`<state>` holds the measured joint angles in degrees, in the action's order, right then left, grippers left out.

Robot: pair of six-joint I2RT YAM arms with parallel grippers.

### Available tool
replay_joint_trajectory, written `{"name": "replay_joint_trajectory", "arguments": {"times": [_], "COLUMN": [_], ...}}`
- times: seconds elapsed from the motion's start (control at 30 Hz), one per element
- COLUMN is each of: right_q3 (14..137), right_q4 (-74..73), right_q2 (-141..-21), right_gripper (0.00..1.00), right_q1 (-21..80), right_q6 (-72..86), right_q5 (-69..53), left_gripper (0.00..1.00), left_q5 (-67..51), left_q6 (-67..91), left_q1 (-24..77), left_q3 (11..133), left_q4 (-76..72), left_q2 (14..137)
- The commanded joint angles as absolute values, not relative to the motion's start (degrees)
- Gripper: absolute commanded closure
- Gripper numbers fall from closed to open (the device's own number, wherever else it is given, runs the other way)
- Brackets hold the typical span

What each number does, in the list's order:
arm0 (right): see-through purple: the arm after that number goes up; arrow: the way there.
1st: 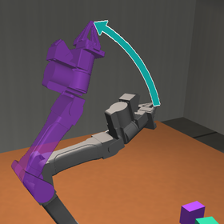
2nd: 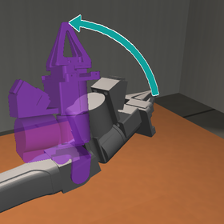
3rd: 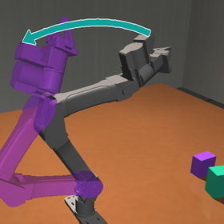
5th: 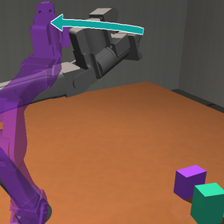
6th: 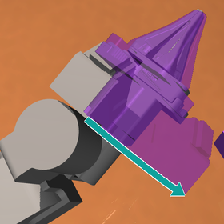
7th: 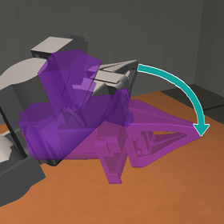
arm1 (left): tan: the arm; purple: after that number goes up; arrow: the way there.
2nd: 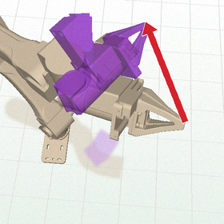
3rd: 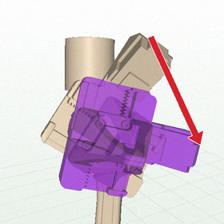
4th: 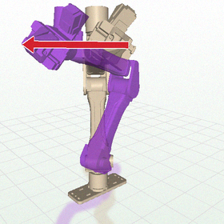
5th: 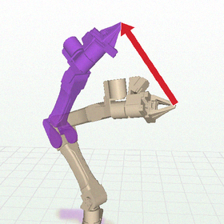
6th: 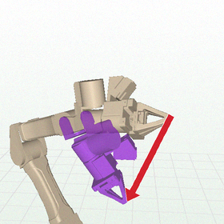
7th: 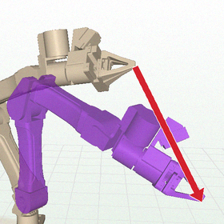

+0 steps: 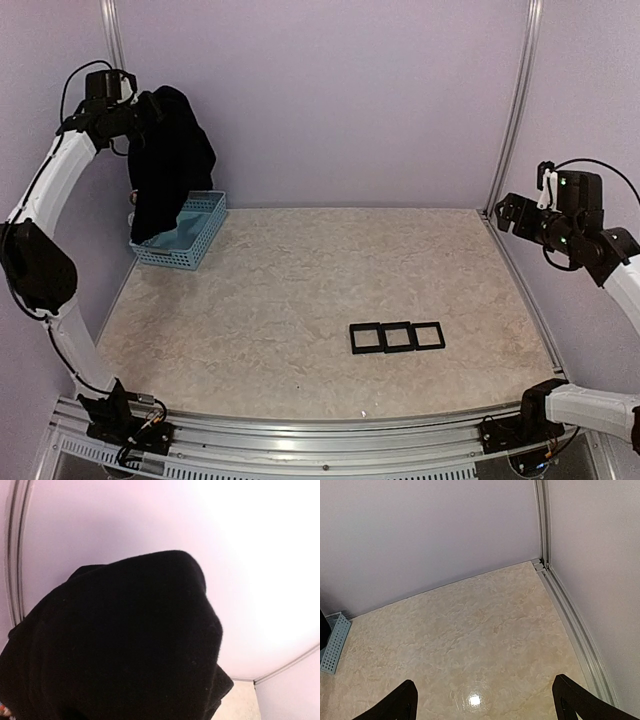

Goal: Remove the brooch from the garment
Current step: Pick up the crumpled clothing from the bin, then place the crumpled clothing at the center of the board.

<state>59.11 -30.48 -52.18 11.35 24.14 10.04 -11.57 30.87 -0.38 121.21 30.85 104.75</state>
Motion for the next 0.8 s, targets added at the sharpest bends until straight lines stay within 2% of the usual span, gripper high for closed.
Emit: {"name": "replay_joint_trajectory", "arguments": {"times": [0.0, 0.2, 0.47, 0.67, 0.77], "right_q3": [57.5, 56.2, 54.7, 53.4, 53.3], "right_q4": [-29.3, -28.6, -29.2, -29.9, -29.8], "right_q2": [-49.8, -47.6, -45.3, -44.4, -44.3], "right_gripper": [0.04, 0.05, 0.05, 0.05, 0.06], "right_q1": [12.0, 12.0, 12.0, 12.0, 12.0], "right_q6": [21.8, 21.4, 21.4, 21.6, 22.3], "right_q5": [7.0, 4.9, 3.4, 2.4, 1.7], "left_gripper": [1.0, 1.0, 1.0, 1.0, 1.0], "left_q5": [-14.2, -11.8, -10.1, -5.3, -3.5], "left_q6": [27.1, 24.8, 24.9, 25.5, 28.3], "left_q1": [4.9, 12.5, 20.8, 25.3, 28.0], "left_q3": [119.6, 119.6, 119.1, 112.5, 103.5], "left_q4": [29.1, 30.5, 34.0, 39.6, 38.2], "left_q2": [96.5, 87.2, 80.8, 77.1, 76.4]}}
